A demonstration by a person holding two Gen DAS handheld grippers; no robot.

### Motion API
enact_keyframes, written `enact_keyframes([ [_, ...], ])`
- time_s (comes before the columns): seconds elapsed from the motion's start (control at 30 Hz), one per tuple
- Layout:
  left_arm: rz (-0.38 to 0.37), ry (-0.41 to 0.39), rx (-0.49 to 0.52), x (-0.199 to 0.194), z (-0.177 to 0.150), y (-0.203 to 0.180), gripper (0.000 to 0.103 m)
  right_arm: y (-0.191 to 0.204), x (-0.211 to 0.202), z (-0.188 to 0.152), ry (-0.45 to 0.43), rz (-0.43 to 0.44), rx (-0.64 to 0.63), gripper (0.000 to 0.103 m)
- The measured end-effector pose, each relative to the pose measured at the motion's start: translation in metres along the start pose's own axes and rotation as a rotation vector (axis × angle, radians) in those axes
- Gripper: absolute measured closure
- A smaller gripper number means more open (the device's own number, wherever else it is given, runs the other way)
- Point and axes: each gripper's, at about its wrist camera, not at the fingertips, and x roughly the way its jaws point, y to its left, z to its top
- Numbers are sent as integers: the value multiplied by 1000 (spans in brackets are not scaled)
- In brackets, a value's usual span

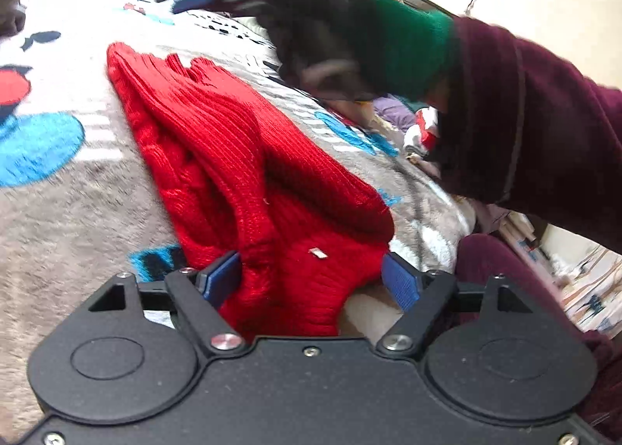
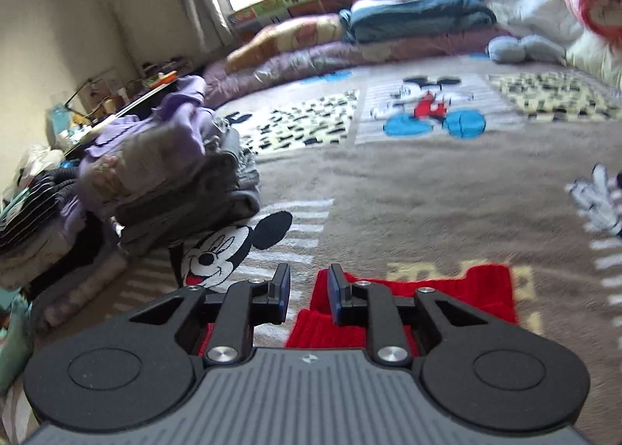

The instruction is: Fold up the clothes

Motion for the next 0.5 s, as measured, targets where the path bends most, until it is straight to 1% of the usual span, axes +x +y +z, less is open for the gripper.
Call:
enact_keyframes([
  [0.07, 30, -24, 15, -8, 4, 2, 24, -2, -32, -9, -27, 10, -67, 79],
  [0.13, 49, -67, -7, -20, 8, 10, 24, -3, -65, -29, -46, 30, -117, 79],
  [0.2, 98, -130, -56, -30, 16, 21, 24, -4, -95, -54, -62, 42, -161, 79],
  [0.27, 123, -194, -114, -30, 28, 33, 25, -4, -120, -83, -75, 36, -200, 79],
  [0.33, 140, -248, -171, -25, 42, 46, 26, 4, -134, -113, -76, 18, -266, 79],
  [0.37, 148, -261, -202, -19, 48, 52, 30, 8, -137, -125, -72, 22, -284, 79],
  [0.43, 168, -272, -256, -7, 62, 65, 34, 15, -141, -148, -63, 30, -322, 80],
  [0.5, 198, -267, -273, 7, 75, 76, 46, 30, -135, -161, -59, 33, -379, 80],
])
